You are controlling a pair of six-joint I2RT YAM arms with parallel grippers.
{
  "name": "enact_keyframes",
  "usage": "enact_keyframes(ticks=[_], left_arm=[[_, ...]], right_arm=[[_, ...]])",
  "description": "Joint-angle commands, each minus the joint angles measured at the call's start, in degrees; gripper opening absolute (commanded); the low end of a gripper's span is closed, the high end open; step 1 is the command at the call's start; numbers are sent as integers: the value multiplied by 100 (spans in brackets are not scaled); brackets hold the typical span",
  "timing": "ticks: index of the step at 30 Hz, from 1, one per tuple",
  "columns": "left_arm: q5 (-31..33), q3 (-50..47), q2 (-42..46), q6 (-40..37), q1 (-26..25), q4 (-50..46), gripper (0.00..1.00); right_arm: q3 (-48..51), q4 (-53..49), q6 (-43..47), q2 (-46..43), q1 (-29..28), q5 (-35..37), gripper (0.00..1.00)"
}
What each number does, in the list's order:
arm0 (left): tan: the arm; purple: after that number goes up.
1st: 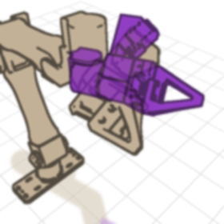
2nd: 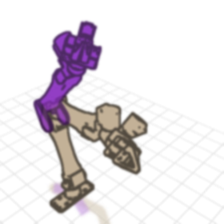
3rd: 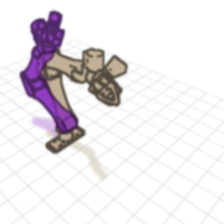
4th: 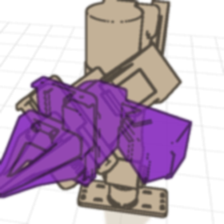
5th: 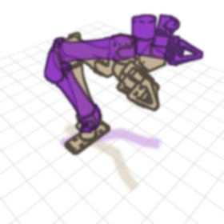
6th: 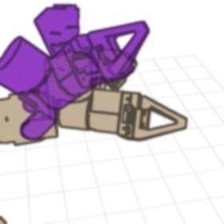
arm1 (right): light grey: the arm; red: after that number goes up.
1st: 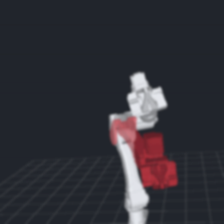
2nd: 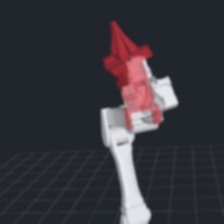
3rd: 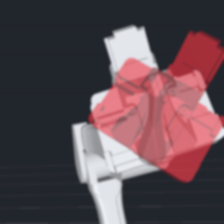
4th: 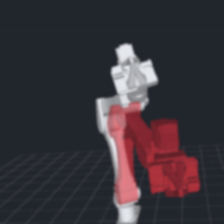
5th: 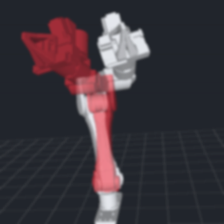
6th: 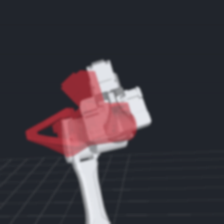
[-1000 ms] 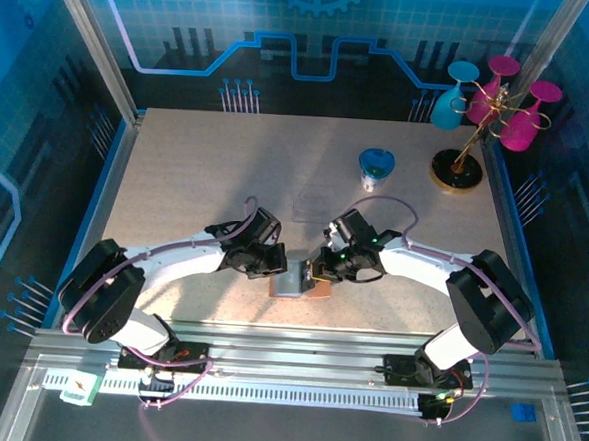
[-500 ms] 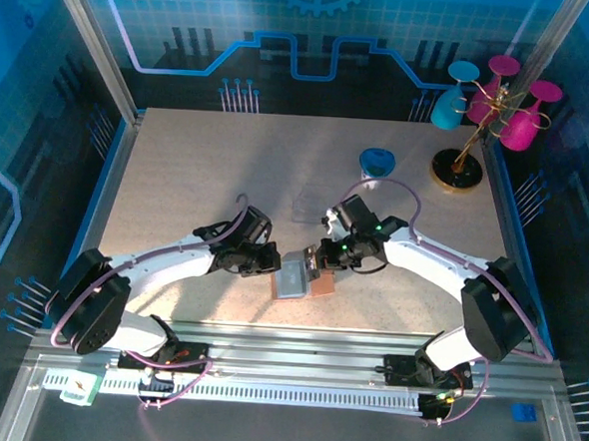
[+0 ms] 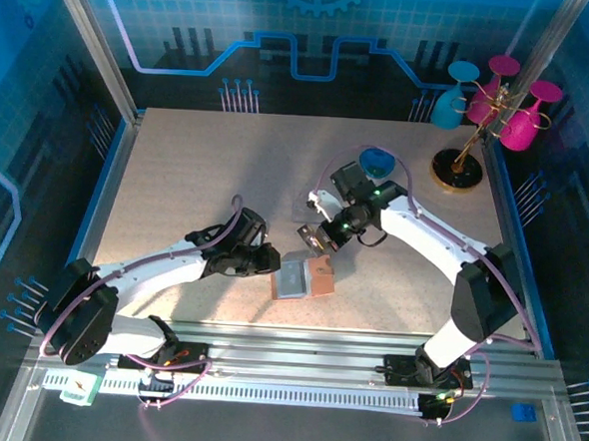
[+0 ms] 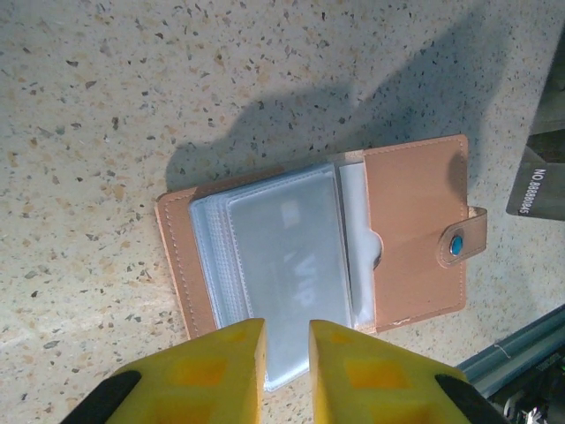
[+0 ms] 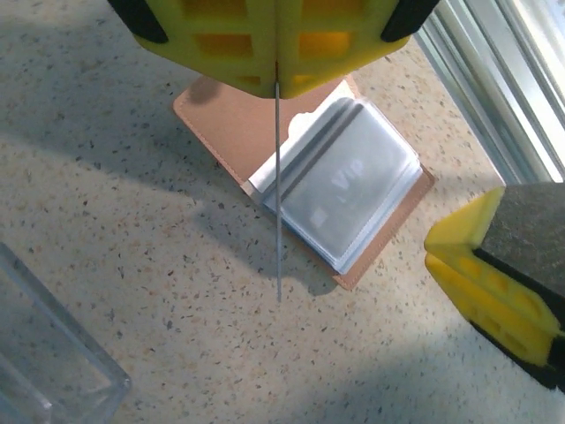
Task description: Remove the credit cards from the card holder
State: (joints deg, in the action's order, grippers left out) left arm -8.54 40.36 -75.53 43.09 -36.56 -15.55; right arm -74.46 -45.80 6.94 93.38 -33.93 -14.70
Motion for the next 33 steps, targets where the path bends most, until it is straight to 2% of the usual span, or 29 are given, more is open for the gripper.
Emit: enact_keyframes(ticks=[1,6,14,33], left_arm=[[100,-123,91,-56,46,107,21],[460,-164,301,-3,49,-28,22],[982,-303,907,178,43,-343,25],[1124,-459,1470,465,61,-720,26]], right_arm=[[-525,-829,1660,406,62,160,0],[-1225,-1301,2619,950,93,624,0],[-2518,-1771,3373,1639,335,954,0],[-4752,-2250,4209,3084,622,1371,0]])
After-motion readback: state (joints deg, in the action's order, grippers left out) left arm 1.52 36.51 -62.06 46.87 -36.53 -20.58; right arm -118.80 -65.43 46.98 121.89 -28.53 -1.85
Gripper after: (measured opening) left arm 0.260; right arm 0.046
